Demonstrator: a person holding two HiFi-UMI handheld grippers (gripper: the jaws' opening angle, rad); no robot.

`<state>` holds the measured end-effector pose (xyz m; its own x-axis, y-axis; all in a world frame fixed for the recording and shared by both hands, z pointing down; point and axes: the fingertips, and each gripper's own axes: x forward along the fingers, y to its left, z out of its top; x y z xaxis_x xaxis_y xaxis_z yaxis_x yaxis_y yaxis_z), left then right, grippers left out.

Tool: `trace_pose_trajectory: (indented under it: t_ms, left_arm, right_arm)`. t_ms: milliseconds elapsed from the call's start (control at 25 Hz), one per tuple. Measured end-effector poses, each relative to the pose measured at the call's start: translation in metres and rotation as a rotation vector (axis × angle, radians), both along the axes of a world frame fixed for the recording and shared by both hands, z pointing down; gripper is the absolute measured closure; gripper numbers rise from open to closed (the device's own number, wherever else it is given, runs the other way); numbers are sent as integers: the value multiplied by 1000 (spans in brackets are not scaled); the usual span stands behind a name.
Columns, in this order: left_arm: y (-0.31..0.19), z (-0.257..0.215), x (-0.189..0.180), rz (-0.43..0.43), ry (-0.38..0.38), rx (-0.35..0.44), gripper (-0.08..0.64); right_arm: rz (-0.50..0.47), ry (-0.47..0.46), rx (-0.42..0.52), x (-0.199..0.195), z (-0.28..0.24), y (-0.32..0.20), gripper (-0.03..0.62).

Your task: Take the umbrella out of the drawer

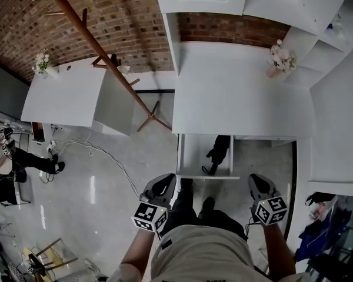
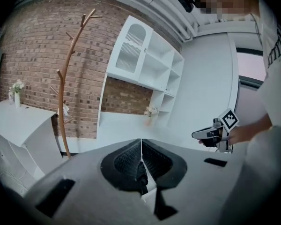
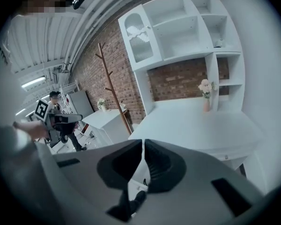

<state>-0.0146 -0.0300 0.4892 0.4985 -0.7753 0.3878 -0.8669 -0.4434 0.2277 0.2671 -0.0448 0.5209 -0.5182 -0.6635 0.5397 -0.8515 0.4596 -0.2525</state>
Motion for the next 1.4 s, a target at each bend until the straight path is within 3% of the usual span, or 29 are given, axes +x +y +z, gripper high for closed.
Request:
trace_pose_trajectory:
  t_ms: [400,880,960,1040,1400]
  left_arm:
    - [-41,55,-5,103,33,-91,534]
    - [-67,122,14,218,112,-201,534]
    - [-71,131,20,250,117,-205,534]
    - [-75,139,24,266,119,-213,534]
    - [-92,171,18,298,128,-250,534]
  right_arm:
    - [5,13,-111,-37,51,-39,558]
    - [72,-43,-369,-73,156,-68,558]
    - [81,-38,-411,-75,174,-72,540]
    - [95,-31,-439,-74,189,-78,477]
    - [176,23,-538,-71,259,-97,456]
